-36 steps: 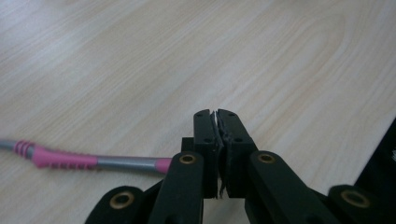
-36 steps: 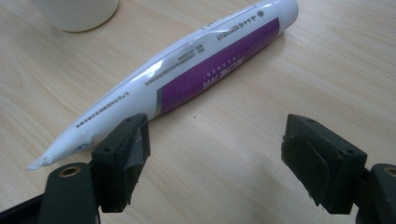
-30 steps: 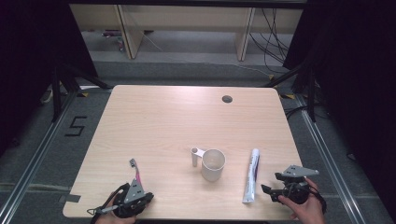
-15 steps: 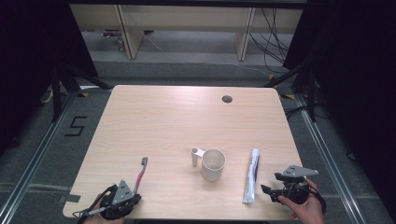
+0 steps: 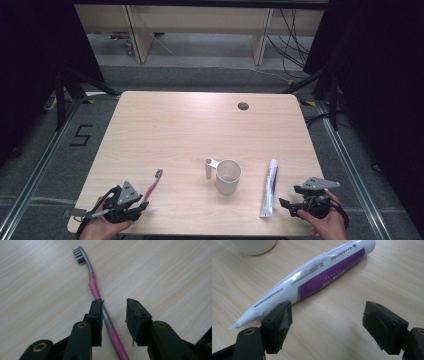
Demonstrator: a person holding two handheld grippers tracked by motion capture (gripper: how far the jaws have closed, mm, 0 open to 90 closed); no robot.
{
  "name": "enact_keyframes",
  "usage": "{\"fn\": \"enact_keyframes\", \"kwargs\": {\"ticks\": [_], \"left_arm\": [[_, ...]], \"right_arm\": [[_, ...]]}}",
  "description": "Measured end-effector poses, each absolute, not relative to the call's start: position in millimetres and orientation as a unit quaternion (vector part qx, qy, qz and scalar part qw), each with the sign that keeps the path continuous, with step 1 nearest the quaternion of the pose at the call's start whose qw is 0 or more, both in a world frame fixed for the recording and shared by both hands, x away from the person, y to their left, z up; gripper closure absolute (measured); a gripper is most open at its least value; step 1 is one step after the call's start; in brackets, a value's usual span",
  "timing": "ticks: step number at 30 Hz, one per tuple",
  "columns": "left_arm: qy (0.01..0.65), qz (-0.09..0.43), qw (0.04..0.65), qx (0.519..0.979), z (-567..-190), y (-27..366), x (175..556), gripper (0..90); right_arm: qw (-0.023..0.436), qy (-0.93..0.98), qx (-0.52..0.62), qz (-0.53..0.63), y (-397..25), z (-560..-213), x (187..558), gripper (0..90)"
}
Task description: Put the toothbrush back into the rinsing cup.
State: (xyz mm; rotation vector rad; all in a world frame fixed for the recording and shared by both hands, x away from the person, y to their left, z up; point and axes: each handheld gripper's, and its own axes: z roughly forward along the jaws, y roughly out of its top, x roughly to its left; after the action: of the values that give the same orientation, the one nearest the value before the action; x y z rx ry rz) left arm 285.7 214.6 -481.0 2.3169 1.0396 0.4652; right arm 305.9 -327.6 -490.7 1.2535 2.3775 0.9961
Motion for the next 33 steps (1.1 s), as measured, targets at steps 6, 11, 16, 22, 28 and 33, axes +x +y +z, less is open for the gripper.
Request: {"fn": "enact_keyframes", "kwargs": {"ticks": [6, 11, 16, 22, 28, 33], "left_arm": [[0.397, 0.147, 0.222, 0.878, -478, 207, 306, 52.3], [0.399, 0.125, 0.189, 0.889, -479, 205, 318, 53.8], [0.397, 0.112, 0.173, 0.894, -480, 203, 326, 58.7], [0.382, 0.106, 0.156, 0.905, -481, 197, 334, 64.5], [0.385, 0.100, 0.148, 0.905, -484, 196, 340, 69.6], [0.386, 0.085, 0.136, 0.908, -484, 194, 343, 74.2]], "right_arm": [[0.136, 0.822, 0.433, 0.343, -328, -491, 306, 24.2], [0.139, 0.824, 0.431, 0.341, -328, -491, 306, 24.2], [0.132, 0.822, 0.438, 0.339, -327, -490, 305, 24.2], [0.131, 0.823, 0.438, 0.338, -326, -490, 305, 24.2], [0.137, 0.823, 0.434, 0.340, -327, -491, 305, 24.2], [0.135, 0.824, 0.433, 0.340, -326, -491, 305, 24.2]]}}
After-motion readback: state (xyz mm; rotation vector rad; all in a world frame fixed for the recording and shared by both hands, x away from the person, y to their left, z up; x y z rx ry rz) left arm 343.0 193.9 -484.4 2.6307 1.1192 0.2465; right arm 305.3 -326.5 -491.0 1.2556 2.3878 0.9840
